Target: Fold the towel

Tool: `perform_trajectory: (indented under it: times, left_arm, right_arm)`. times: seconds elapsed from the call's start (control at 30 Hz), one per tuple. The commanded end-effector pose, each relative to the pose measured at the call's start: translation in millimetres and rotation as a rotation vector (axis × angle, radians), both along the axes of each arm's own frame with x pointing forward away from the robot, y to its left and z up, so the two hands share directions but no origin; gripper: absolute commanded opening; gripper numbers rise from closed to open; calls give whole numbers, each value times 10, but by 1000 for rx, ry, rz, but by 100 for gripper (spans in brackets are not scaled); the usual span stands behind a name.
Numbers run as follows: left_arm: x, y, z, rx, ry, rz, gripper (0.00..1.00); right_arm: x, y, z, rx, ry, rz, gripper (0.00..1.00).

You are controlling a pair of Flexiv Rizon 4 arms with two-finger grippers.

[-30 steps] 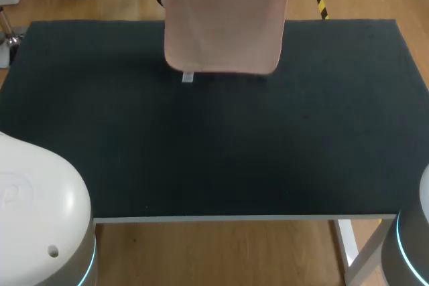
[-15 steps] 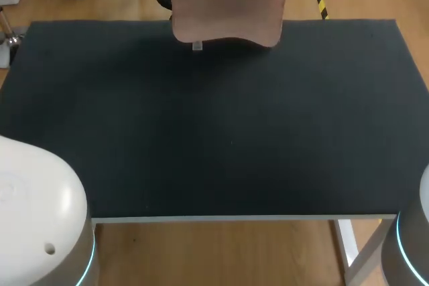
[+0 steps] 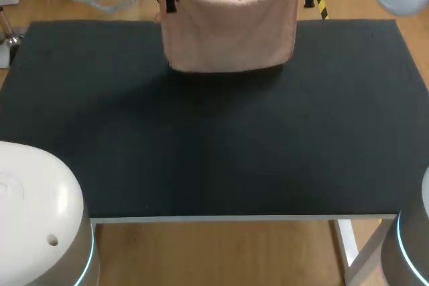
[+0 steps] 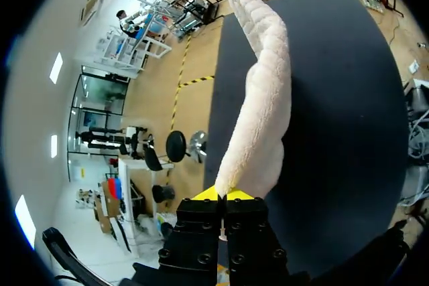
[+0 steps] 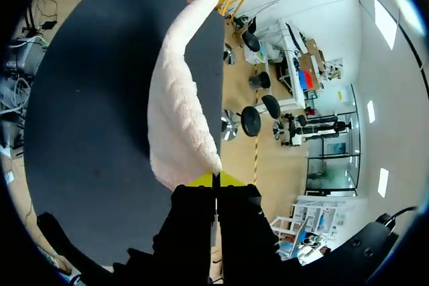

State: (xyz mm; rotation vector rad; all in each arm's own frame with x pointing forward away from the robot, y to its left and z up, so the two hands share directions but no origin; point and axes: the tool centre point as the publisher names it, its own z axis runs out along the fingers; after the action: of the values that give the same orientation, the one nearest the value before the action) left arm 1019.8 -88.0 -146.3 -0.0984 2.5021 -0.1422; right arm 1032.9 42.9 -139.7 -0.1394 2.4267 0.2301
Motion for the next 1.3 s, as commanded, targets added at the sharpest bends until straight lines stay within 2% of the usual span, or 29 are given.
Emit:
perform_trajectory:
  times: [0.03,0.3,0.33,0.4,0.43,0.47,0.6,0.77,1.0,1.17,1.3]
  left_arm:
    - [-166,67,-230,-24,51,-7,0]
    - [-32,-1,-958,-17,219,25,0]
    - [-7,-13,-1057,2,211,28,0]
    - [82,-24,-1284,17,247,41,0]
    - [114,-37,-1373,32,244,35,0]
    - [152,-43,-1457,18,266,36,0]
    - [310,-92,-1787,53,317,18,0]
    - [554,-73,-2131,66,366,38,0]
    - [967,-18,-2435,66,403,45,0]
    - [1185,4,-2499,85,408,38,0]
    - [1273,23,-2526,94,410,36,0]
  right_arm:
    - [-182,-32,-193,-2,37,8,0]
    - [-192,-43,-805,-38,173,-44,0]
    - [-173,-49,-919,-45,200,-64,0]
    - [-136,-43,-1089,-51,231,-76,0]
    - [-120,-41,-1149,-56,239,-80,0]
    - [-96,-37,-1232,-60,254,-83,0]
    - [62,-33,-1600,-73,340,-114,0]
    - [321,-46,-1956,-99,383,-148,0]
    - [710,-78,-2282,-99,400,-197,0]
    - [890,-98,-2419,-118,404,-220,0]
    - [976,-130,-2445,-125,398,-242,0]
